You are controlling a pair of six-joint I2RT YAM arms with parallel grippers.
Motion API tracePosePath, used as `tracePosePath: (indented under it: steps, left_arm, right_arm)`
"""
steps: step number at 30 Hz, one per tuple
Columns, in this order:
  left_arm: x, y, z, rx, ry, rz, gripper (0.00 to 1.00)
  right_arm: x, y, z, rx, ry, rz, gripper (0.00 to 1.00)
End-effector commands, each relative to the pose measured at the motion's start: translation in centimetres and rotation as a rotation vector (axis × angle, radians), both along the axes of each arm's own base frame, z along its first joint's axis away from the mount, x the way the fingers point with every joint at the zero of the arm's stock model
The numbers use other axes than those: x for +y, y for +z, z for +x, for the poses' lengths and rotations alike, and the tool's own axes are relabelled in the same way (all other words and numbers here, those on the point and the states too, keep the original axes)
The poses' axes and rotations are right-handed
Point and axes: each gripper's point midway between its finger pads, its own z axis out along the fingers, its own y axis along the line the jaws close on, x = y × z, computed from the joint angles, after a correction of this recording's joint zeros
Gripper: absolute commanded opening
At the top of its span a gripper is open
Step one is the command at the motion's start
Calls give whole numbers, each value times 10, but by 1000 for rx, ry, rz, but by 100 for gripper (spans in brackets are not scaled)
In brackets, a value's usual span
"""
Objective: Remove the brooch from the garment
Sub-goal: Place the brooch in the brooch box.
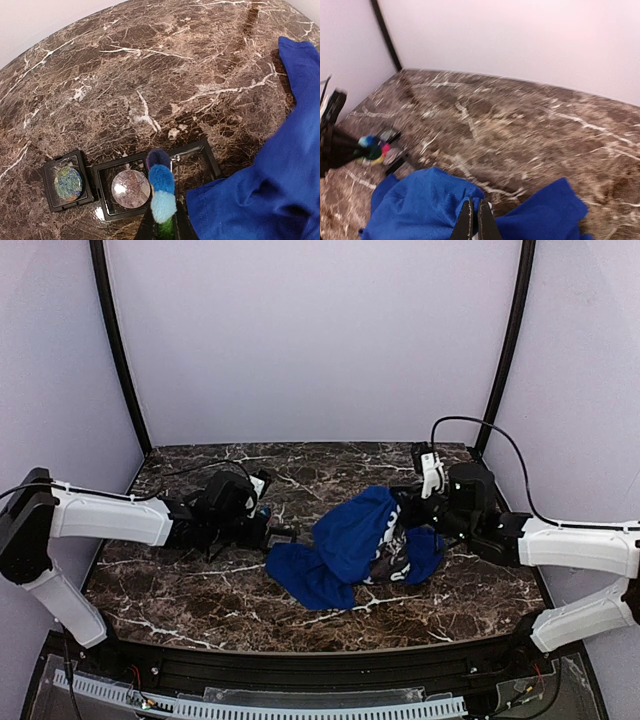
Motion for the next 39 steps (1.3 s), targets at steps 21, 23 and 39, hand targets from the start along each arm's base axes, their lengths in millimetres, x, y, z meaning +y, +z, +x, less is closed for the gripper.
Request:
tracePosePath:
  steps: [21,23,39]
  left_arm:
    - [-25,-30,4,40,-40,225,3]
    - [-24,-33,6,39,-27,245,3]
    - [-19,-37,11,19,1,312,8]
  right_arm:
    - [-123,59,20,-122,-466,6,0]
    - [-119,58,20,-122,-442,14,0]
    - [-109,54,15,-118,-376,35,0]
